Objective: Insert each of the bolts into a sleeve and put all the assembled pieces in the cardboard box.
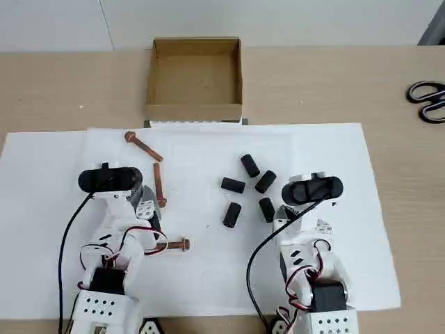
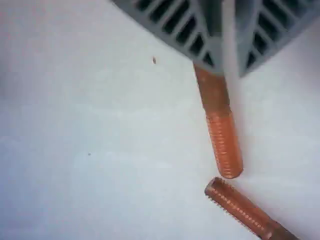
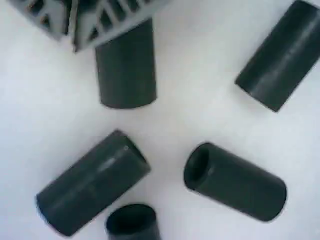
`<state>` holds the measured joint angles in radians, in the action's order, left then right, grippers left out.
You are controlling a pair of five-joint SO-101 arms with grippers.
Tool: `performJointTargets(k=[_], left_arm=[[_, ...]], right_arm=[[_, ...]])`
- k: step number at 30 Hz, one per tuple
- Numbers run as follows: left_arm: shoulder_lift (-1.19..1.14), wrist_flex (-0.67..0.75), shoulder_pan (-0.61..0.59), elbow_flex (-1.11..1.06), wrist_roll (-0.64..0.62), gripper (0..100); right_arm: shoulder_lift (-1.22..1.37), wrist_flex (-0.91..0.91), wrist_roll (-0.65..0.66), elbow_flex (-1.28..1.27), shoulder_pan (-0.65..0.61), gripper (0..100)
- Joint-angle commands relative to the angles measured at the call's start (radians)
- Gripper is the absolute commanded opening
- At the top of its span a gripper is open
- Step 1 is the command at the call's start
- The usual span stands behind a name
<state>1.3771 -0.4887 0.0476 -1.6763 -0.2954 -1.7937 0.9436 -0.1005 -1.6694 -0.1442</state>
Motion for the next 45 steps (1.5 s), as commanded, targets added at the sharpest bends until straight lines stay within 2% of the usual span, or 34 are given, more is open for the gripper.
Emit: performJointTargets(k=[1, 5, 12, 18, 21, 27, 33, 37, 41, 45], left_arm=[[0.009, 0.026, -0.005, 0.033, 0.002, 1], [0.009, 0.026, -0.005, 0.033, 0.002, 1], [0.009, 0.026, -0.005, 0.033, 0.002, 1], [0.009, 0.026, -0.005, 0.033, 0.002, 1], [0.009, 0.026, -0.003, 0.033, 0.003, 1], [0.009, 0.026, 0.005, 0.033, 0.003, 1], [0.009, 0.044, 0.072, 0.030, 0.002, 1], [0.003, -0.127, 0.074, 0.131, 0.003, 1], [-0.005, -0.473, 0.063, 0.449, 0.005, 1], [-0.106, -0.672, 0.055, 0.699, 0.005, 1]], right_arm=[[-0.019, -0.022, 0.000, -0.014, -0.007, 0.3], [-0.013, 0.008, 0.008, 0.046, 0.019, 0.3], [0.079, 0.163, 0.029, 0.384, 0.053, 0.3], [0.344, 0.217, 0.037, 0.572, 0.232, 0.3], [0.447, 0.263, 0.037, 0.686, 0.280, 0.3], [0.556, 0.438, 0.037, 0.852, 0.283, 0.3], [0.607, 0.493, 0.037, 0.902, 0.283, 0.3], [0.684, 0.489, 0.031, 0.905, 0.283, 0.3], [0.803, 0.498, 0.031, 0.951, 0.283, 0.3], [0.923, 0.533, 0.029, 1.069, 0.278, 0.3]])
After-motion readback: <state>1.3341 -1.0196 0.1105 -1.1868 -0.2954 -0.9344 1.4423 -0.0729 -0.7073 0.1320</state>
